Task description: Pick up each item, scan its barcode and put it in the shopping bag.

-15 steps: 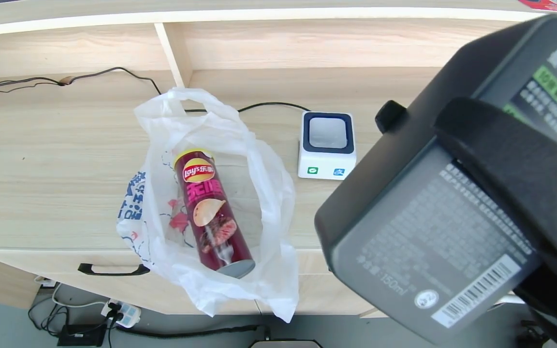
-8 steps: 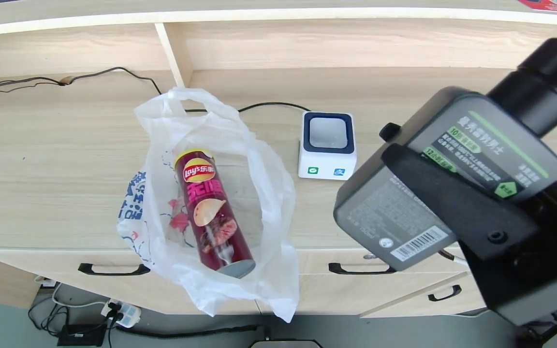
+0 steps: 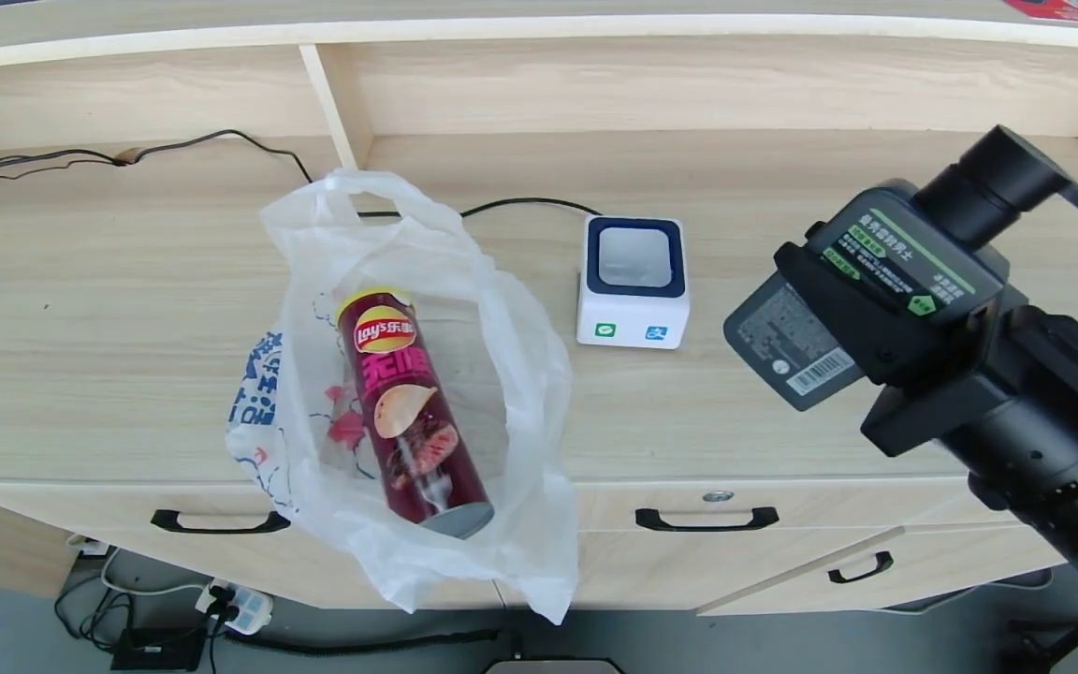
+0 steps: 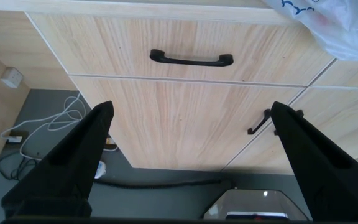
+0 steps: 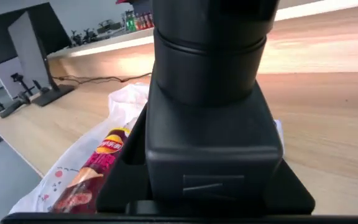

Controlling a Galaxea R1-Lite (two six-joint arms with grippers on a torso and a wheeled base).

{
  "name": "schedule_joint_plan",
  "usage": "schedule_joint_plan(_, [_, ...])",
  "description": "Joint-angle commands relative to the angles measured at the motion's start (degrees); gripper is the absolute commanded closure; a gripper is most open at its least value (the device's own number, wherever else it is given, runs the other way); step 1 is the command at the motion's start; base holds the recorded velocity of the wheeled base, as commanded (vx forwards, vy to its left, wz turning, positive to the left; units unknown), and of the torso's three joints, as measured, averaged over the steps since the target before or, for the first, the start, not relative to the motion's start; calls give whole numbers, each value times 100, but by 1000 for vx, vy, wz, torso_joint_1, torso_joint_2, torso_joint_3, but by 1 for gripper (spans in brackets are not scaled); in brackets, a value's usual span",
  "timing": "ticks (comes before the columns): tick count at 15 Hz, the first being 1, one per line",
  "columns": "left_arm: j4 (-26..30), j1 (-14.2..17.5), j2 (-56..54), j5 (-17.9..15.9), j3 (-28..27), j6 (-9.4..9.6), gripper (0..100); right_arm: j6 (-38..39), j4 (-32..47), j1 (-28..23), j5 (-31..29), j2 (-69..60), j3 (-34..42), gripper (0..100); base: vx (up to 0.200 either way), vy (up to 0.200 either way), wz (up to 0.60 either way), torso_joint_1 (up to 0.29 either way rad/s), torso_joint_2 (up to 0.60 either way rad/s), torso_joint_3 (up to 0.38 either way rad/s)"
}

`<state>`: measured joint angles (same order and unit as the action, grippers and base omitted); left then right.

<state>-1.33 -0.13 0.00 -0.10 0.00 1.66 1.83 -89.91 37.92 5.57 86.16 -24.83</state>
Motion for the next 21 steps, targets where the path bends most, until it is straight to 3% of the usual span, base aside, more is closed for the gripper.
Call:
schedule_joint_plan(1, [-8, 5, 9, 1, 0, 1, 0, 169, -9, -215, -293, 102, -215, 100, 0, 0, 600, 2, 2, 2])
schedule_joint_plan(2, [1, -4, 9, 1, 0, 1, 0, 151, 8, -312, -513, 102, -189, 100, 0, 0, 600, -7, 2, 2])
schedule_joint_plan(8, [1, -4, 9, 1, 0, 1, 0, 11, 105, -875, -531, 32, 172, 100, 0, 0, 600, 3, 3, 2])
schedule_joint_plan(11, [1, 5, 9, 1, 0, 1, 0, 11, 439, -875, -531, 76, -57, 100, 0, 0, 600, 6, 2, 2])
schedule_joint_plan(14, [1, -4, 9, 1, 0, 1, 0, 54, 1335, -1261, -522, 85, -936, 100, 0, 0, 200, -1, 1, 1])
schedule_joint_plan(16, [1, -4, 9, 1, 0, 1, 0, 37, 1520, -2281, -337, 94, -1076, 100, 0, 0, 0, 0, 0, 0])
schedule_joint_plan(19, [1, -4, 9, 1, 0, 1, 0, -218, 1520, -3406, 102, 85, -1278, 100, 0, 0, 0, 0, 0, 0])
schedule_joint_plan(21, [1, -4, 9, 1, 0, 1, 0, -411, 1485, -3854, 893, -21, -1437, 100, 0, 0, 0, 0, 0, 0])
